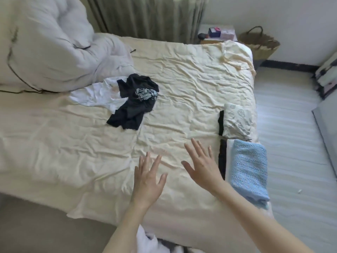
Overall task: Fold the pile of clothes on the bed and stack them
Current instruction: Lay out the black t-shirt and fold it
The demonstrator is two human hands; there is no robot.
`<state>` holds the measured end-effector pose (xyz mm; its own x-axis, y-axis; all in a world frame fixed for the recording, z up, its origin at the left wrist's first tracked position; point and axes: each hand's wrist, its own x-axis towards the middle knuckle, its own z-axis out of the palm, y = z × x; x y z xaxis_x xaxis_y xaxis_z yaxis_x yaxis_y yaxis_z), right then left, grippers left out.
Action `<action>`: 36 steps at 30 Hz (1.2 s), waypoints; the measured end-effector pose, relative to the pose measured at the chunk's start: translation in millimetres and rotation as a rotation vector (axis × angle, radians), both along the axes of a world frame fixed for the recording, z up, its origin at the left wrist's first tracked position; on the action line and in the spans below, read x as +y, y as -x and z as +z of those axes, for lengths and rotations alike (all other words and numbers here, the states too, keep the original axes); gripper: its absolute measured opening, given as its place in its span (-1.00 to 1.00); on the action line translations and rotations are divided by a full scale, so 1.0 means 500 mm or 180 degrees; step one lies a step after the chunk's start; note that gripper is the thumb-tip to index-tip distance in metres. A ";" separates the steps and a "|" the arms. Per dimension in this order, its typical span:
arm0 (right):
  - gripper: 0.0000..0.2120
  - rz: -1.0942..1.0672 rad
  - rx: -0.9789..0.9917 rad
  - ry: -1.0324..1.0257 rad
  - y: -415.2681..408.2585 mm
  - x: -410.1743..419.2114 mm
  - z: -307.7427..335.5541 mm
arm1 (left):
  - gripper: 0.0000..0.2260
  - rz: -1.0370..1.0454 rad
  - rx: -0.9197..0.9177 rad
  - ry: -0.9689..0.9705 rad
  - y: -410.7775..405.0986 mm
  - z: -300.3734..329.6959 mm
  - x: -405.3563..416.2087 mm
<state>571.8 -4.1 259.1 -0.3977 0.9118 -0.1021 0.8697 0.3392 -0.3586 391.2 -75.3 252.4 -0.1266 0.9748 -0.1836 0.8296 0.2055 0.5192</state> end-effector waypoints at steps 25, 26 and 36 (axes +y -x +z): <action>-0.46 0.0438 -0.0409 0.0290 0.638 0.126 -0.048 | -0.50 0.0150 0.0310 0.0468 0.707 -0.066 0.051; -0.46 0.0432 -0.0437 0.0318 0.648 0.159 -0.065 | -0.50 0.0116 0.0353 0.0499 0.718 -0.085 0.078; -0.46 0.0151 -0.1000 0.0620 0.713 0.545 -0.316 | -0.41 -0.0185 0.0514 0.1309 0.773 -0.364 0.371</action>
<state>215.1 268.2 101.1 -0.3607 0.8445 -0.3958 0.9326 0.3334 -0.1384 4.9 110.1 70.3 -0.1327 0.8312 -0.5399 0.9096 0.3185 0.2667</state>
